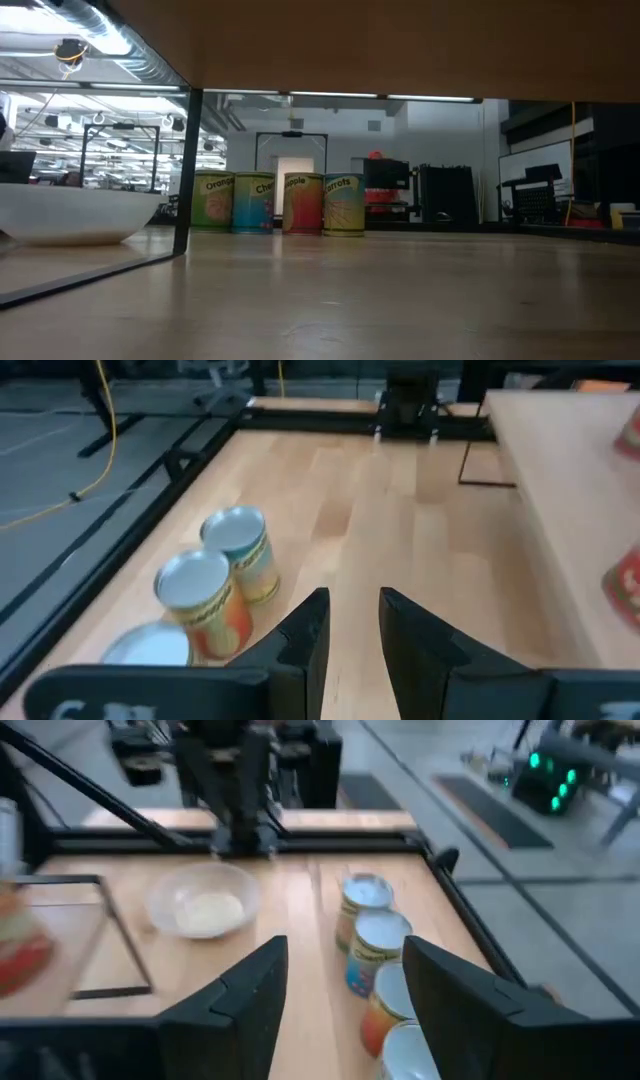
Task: Pick and place cans onto a shelf
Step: Put the canned carrots on the shelf
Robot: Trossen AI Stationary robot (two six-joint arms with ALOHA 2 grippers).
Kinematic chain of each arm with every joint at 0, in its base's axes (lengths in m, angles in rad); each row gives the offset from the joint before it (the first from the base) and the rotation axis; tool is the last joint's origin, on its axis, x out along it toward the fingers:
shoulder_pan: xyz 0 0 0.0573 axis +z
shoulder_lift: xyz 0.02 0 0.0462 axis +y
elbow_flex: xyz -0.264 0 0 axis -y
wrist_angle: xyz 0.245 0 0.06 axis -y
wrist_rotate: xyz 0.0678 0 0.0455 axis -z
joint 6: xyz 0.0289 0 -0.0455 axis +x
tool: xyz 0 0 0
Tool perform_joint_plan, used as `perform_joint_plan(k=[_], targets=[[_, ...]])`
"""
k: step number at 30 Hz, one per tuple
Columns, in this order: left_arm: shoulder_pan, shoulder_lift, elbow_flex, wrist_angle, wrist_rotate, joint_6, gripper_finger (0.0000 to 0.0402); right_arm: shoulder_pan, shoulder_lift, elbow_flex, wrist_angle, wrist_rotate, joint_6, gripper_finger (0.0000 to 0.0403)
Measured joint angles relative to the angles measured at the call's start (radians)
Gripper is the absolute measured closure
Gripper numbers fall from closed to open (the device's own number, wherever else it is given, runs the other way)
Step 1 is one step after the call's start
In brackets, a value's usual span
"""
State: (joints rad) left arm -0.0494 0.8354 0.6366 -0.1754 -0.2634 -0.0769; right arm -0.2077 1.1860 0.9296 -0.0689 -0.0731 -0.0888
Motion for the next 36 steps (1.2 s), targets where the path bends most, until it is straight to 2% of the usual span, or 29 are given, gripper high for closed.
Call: perform_joint_plan(k=[5, 12, 36], targets=[[0.003, 0.0, -0.042, 0.012, 0.0, -0.008, 0.0317, -0.026, 0.149, 0.076, -0.047, -0.007, -0.062, 0.0199], [0.001, 0.0, -0.049, 0.015, 0.0, -0.026, 0.0317, -0.026, 0.274, 0.096, -0.069, -0.007, -0.142, 0.0199], [0.001, 0.0, -0.049, 0.012, 0.0, -0.029, 0.0317, -0.115, 0.531, 0.096, 0.0, -0.007, -0.182, 0.0199]])
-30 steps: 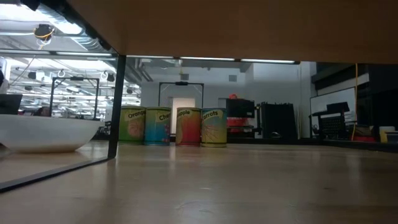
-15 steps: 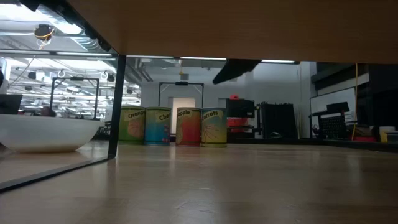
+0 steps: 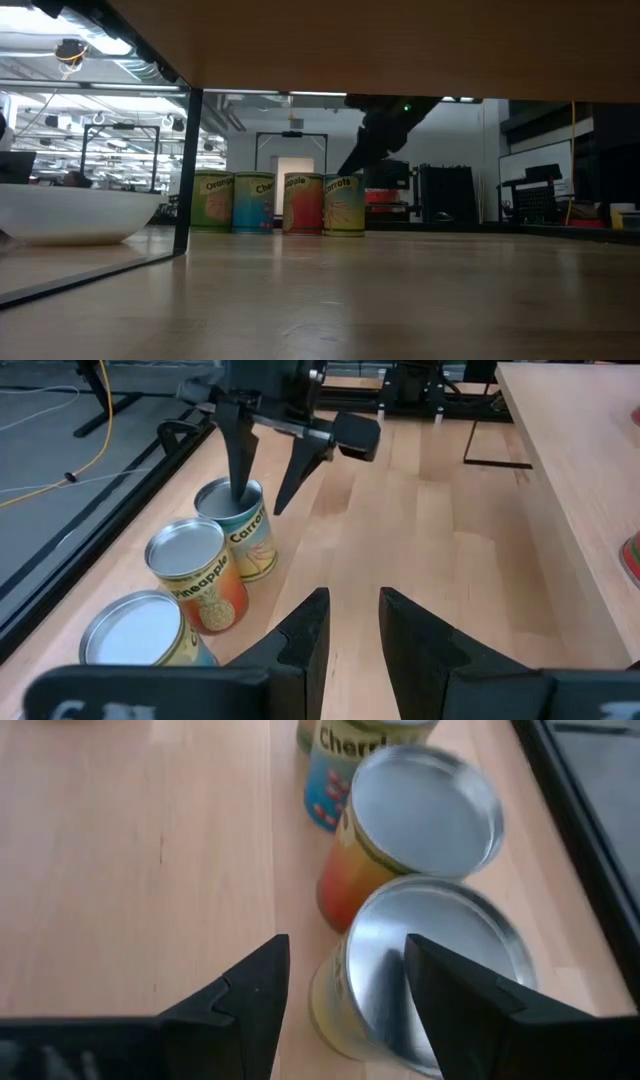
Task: Pick and place cans onto a shelf
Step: Put the canned carrots on the shelf
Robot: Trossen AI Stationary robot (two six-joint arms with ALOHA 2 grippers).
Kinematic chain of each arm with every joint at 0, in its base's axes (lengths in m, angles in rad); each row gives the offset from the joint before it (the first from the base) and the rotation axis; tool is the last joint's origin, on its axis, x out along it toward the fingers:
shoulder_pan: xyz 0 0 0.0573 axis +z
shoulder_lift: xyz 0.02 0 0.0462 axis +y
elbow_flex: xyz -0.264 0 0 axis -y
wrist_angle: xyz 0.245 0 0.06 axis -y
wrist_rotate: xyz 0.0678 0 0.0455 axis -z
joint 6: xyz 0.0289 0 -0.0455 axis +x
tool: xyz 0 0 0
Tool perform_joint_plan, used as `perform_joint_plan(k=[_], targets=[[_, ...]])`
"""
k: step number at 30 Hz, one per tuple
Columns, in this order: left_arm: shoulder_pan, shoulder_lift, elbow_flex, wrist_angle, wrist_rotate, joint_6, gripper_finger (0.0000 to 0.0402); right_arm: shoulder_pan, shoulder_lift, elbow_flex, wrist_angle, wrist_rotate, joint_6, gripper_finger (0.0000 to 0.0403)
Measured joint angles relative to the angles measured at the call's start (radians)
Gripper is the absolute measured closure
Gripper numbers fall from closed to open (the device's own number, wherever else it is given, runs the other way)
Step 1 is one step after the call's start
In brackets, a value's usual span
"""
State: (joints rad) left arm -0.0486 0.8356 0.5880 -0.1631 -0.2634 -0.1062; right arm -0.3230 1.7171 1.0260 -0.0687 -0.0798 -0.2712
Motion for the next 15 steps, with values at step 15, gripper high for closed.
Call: perform_joint_plan(k=[15], targets=[[0.0, 0.0, 0.0, 0.0, 0.019, 0.0, 0.0318, -0.004, 0.009, 0.001, -0.005, 0.002, -0.003, 0.0299]])
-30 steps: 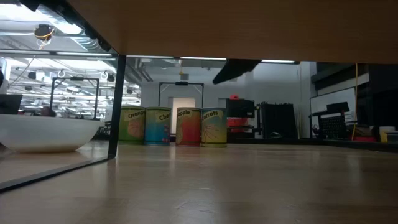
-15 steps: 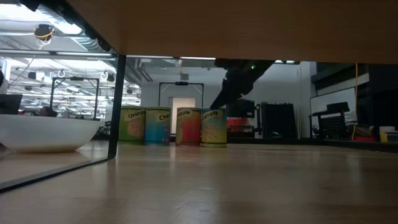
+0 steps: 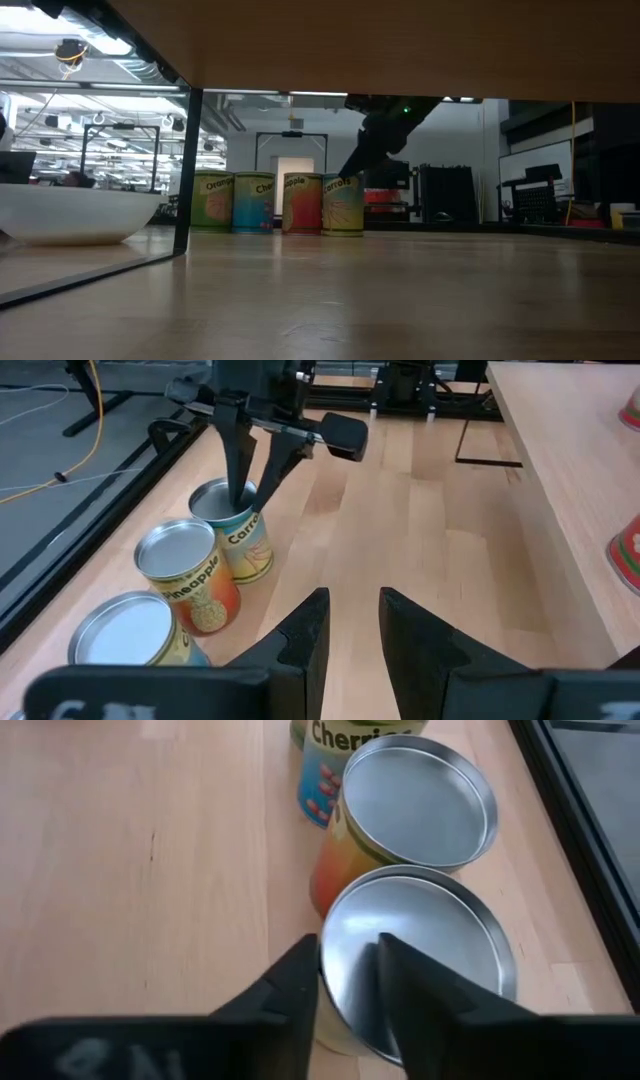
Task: Pick and place cans onto a shelf
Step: Put the canned carrots on the shelf
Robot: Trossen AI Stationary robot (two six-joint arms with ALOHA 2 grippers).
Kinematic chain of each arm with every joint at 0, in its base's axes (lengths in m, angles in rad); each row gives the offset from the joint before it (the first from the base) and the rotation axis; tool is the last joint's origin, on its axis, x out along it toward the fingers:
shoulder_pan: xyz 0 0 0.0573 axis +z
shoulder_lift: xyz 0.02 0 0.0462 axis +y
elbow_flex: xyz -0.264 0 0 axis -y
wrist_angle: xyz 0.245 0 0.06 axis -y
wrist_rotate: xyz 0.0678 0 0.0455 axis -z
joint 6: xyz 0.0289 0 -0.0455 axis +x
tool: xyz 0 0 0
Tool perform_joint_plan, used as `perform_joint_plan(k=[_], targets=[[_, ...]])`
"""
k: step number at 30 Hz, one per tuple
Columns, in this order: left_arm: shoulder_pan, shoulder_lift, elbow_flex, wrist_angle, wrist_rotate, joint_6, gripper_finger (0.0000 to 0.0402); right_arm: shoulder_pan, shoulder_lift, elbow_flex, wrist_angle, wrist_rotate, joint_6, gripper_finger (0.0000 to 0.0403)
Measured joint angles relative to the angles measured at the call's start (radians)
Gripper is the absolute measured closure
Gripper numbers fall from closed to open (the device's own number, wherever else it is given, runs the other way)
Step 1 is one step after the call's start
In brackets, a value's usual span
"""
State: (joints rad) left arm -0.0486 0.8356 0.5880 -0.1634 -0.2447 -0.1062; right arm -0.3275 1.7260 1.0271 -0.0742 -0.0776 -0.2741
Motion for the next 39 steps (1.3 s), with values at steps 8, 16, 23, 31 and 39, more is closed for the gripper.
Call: perform_joint_plan(k=[8, 16, 23, 31, 39], targets=[[0.0, 0.0, 0.0, 0.0, 0.0, -0.023, 0.0318, -0.005, -0.002, 0.002, -0.013, -0.006, 0.0, 0.0383], [0.0, 0.0, 0.0, 0.0, 0.002, -0.023, 0.0318, -0.005, -0.002, 0.002, -0.019, -0.005, 0.003, 0.0394], [0.0, 0.0, 0.0, 0.0, 0.003, -0.023, 0.0318, -0.005, -0.037, -0.005, -0.053, -0.002, 0.003, 0.0399], [0.0, 0.0, 0.0, 0.0, 0.003, -0.023, 0.0318, -0.005, -0.191, -0.005, -0.201, -0.001, -0.015, 0.0401], [0.0, 0.0, 0.0, -0.001, 0.003, -0.023, 0.0318, 0.003, -0.44, -0.004, -0.395, -0.003, -0.019, 0.0401]])
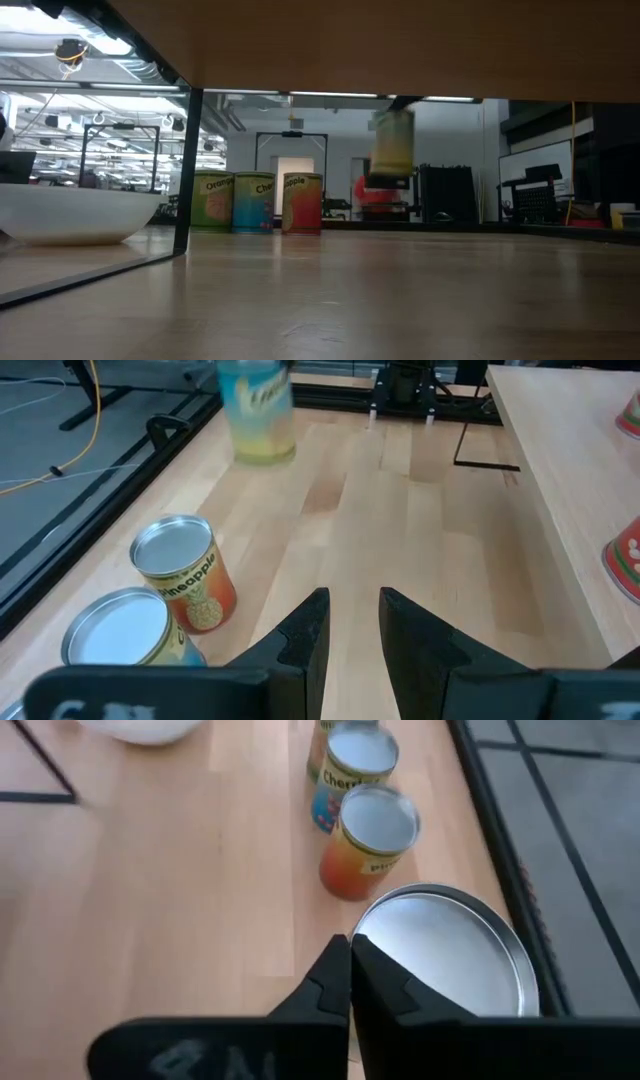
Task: Pick and place cans onto a shelf
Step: Put the canned carrots on the shelf
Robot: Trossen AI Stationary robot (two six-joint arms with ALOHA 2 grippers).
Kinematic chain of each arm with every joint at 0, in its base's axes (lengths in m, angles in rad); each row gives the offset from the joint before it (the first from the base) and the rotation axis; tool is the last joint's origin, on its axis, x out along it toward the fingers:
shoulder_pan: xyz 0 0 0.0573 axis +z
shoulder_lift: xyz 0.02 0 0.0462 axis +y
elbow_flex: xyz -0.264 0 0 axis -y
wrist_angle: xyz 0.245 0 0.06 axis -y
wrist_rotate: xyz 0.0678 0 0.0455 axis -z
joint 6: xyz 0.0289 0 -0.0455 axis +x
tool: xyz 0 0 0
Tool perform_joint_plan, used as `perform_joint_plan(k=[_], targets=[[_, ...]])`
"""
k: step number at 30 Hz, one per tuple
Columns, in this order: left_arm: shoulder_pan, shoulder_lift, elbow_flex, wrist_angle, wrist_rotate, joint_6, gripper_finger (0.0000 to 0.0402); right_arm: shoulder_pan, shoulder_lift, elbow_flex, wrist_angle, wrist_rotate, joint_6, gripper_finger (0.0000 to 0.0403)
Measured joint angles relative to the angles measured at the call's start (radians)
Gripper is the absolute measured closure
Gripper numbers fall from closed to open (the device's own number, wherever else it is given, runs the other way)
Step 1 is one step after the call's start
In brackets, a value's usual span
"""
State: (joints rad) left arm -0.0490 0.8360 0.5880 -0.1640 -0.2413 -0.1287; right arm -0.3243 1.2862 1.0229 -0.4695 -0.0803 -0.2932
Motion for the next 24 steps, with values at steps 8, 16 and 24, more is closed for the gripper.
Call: perform_joint_plan(k=[8, 16, 24], targets=[[0.0, 0.0, 0.0, 0.0, 0.0, 0.0, 0.0318, 0.051, -0.268, 0.002, -0.223, -0.006, 0.018, 0.0402], [0.0, 0.0, 0.0, 0.0, 0.0, 0.0, 0.0318, 0.155, -0.462, 0.002, -0.352, -0.158, 0.166, 0.0403], [0.0, 0.0, 0.0, 0.0, 0.0, 0.0, 0.0318, 0.311, -0.578, 0.003, -0.41, -0.213, 0.303, 0.0403]])
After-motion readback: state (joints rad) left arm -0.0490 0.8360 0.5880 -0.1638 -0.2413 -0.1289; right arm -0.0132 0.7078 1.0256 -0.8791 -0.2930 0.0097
